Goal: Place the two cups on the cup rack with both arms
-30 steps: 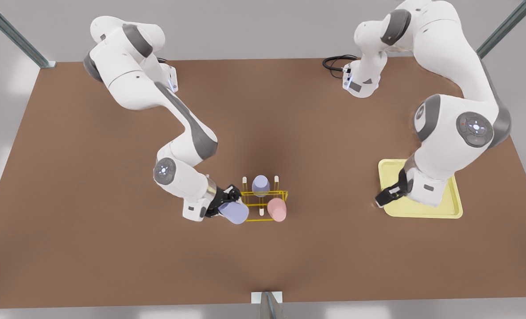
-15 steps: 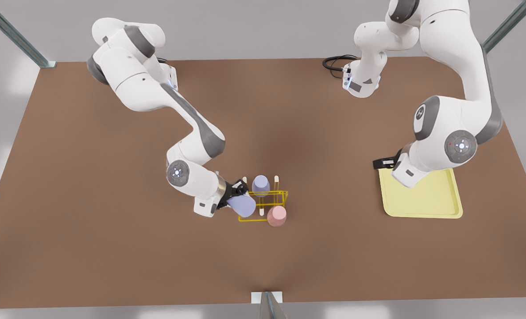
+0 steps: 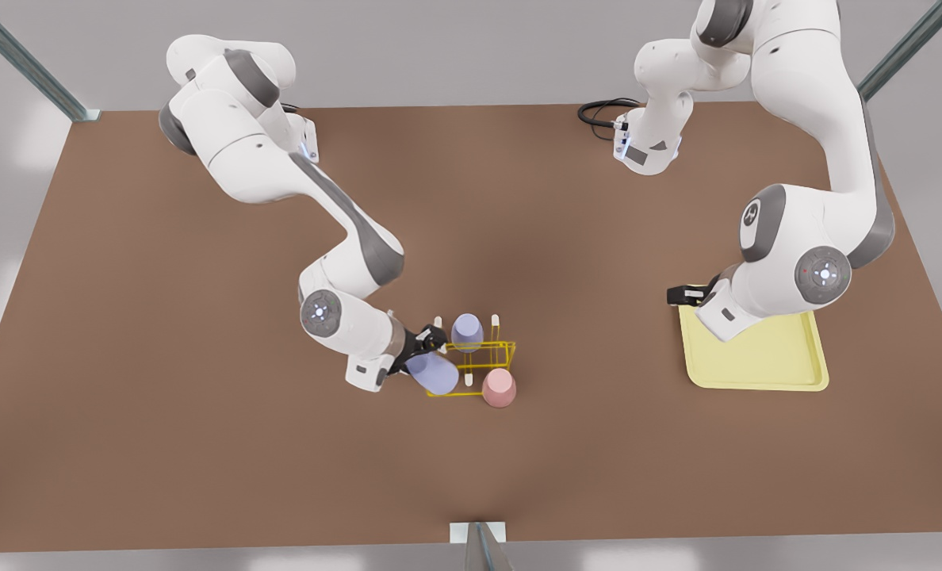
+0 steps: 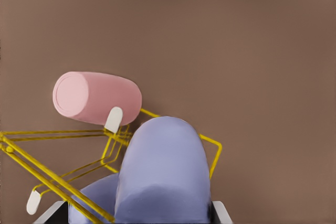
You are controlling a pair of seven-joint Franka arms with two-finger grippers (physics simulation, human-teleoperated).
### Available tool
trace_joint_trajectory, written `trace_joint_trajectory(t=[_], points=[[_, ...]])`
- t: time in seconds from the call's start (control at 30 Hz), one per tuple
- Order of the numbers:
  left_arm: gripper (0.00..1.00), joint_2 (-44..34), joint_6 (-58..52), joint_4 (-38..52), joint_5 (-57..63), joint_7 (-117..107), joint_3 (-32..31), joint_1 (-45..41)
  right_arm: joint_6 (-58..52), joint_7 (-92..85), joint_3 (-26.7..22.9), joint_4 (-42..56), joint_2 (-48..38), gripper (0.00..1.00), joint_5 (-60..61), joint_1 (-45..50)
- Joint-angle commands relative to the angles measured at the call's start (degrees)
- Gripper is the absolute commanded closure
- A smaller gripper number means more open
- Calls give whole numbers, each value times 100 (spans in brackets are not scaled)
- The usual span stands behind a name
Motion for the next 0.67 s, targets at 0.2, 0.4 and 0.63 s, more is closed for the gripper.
trace_joint_trajectory(t=[0.2,0.4,0.63], points=[[0,48,46,11,3,698,0,9,-2926,420,-445,99,-748,0,-2295,-1035],[0,214,-551,502,310,927,8,-26,-4332,-203,-842,-128,-2531,0,-995,-2537],[0,593,-1062,1136,311,883,0,-61,-4324,-239,-833,-666,-3253,0,-915,-2643]])
